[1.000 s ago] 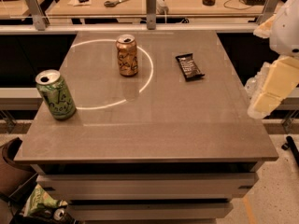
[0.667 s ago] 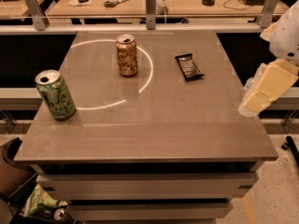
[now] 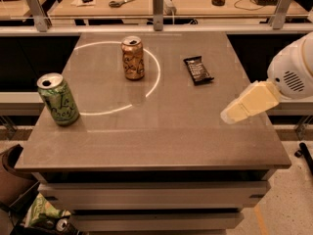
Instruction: Pick rxbar chocolate
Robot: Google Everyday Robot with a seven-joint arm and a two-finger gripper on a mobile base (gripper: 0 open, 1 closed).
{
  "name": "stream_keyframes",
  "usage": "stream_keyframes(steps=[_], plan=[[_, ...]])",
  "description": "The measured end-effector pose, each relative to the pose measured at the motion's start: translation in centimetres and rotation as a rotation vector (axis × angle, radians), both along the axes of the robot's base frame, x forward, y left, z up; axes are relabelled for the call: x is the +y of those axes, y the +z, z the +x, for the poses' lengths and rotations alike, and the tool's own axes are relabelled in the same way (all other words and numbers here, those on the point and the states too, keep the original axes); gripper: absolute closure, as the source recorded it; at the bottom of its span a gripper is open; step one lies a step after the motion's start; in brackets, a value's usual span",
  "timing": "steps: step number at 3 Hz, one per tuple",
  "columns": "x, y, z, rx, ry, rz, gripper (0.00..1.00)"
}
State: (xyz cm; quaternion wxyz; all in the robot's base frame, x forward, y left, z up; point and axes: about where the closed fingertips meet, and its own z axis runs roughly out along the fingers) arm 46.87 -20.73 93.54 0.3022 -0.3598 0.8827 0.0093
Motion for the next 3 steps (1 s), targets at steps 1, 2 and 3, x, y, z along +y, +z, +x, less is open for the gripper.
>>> stream_keyframes(steps=[1, 2, 3], plan=[[1.4, -3.4, 2.2, -0.021, -0.089, 0.131, 0.0], [2.5, -5.2, 6.0, -0.085, -0.16, 0.246, 0.0], [1.4, -4.7, 10.3, -0.186, -0.232, 0.308, 0.0]])
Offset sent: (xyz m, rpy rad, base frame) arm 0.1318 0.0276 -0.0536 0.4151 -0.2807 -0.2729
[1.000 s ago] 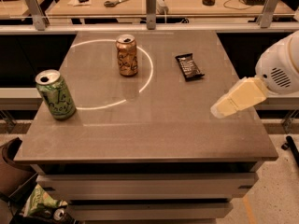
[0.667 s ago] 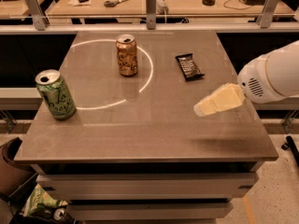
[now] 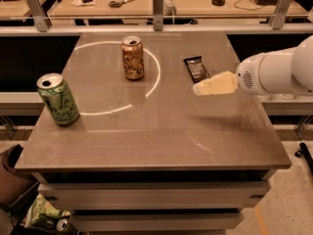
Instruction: Pick rxbar chocolate
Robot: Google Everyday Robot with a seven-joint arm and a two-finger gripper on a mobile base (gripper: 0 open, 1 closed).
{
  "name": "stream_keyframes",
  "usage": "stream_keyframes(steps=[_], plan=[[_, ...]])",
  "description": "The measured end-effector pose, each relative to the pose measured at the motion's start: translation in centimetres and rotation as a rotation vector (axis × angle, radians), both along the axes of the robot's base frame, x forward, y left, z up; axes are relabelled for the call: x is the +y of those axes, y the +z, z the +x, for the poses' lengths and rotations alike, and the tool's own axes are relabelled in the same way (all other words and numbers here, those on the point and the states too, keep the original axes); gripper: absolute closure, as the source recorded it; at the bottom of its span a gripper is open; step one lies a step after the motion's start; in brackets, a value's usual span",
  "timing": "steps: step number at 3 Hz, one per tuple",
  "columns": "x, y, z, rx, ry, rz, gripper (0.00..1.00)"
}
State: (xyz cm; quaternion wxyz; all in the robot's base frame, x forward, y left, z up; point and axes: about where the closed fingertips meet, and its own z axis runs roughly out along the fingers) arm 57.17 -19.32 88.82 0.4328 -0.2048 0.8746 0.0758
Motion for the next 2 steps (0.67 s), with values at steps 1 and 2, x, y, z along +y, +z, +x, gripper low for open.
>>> stream_keyframes(steps=[1, 2], plan=[[-1.5, 0.6, 3.2, -0.056, -0.055, 0.02, 0.0], [-1.0, 0.7, 6.0, -0.087, -0.054, 0.044, 0.0]])
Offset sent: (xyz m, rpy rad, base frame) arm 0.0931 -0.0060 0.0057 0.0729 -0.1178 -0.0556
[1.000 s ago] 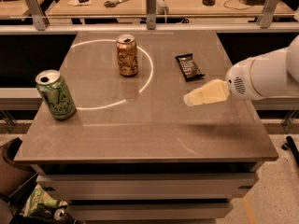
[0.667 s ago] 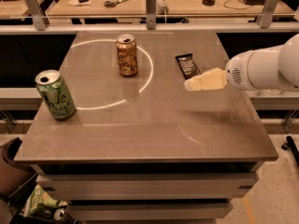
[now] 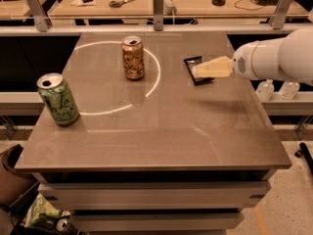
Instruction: Pick rxbar chocolate
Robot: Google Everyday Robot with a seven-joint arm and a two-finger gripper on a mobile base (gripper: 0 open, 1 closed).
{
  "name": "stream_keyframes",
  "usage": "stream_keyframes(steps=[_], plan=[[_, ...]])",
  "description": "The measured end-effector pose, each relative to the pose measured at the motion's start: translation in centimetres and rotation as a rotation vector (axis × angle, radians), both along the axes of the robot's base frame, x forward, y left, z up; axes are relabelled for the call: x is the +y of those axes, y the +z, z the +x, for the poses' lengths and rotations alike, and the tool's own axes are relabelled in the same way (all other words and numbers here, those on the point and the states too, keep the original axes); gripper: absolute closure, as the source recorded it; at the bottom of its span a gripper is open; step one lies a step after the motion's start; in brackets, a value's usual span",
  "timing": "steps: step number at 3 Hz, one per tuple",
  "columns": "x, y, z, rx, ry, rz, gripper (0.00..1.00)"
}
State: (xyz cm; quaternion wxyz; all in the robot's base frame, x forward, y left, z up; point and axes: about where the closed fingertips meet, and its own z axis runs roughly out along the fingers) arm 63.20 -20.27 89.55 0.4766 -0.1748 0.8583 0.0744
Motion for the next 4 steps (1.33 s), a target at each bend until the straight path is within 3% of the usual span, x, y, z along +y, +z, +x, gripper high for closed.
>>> stream_keyframes(steps=[2, 3, 4], plan=[[4.8, -0.2, 3.9, -0.037, 0.087, 0.049, 0.0], [7.0, -1.1, 4.8, -0.028, 0.12, 0.073, 0.0], [8.4, -3.3, 5.2, 0.031, 0.134, 0.068, 0.0]])
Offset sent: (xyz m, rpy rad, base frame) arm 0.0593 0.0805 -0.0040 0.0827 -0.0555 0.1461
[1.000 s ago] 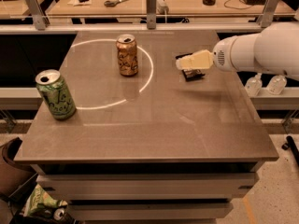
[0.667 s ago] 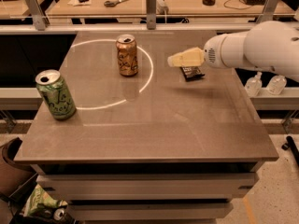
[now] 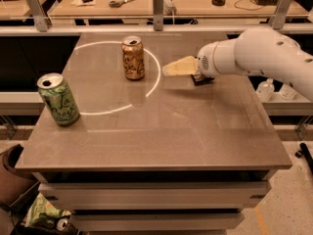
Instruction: Pick rxbar chocolate
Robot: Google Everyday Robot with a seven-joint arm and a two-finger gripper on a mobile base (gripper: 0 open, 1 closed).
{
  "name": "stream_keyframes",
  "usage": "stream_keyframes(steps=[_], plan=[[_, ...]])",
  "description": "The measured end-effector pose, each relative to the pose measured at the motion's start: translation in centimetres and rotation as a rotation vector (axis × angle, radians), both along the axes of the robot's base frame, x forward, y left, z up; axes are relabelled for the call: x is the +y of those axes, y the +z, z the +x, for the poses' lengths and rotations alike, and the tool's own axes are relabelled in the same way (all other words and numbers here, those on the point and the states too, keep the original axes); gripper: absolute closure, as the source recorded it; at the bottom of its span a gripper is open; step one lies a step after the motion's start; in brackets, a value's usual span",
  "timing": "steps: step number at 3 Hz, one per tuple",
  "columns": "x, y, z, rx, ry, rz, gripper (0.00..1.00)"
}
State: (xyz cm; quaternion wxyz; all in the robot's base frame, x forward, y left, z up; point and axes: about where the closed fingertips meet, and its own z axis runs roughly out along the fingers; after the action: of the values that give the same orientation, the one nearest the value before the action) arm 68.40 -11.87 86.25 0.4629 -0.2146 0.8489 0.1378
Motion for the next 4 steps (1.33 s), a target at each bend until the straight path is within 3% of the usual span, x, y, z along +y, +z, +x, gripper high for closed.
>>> stream_keyframes(steps=[2, 4], plan=[[0.3, -0.5, 0.2, -0.003, -0.017, 0.013, 0.0], [-1.5, -2.0, 1.5, -0.035, -0.081, 0.026, 0.0]])
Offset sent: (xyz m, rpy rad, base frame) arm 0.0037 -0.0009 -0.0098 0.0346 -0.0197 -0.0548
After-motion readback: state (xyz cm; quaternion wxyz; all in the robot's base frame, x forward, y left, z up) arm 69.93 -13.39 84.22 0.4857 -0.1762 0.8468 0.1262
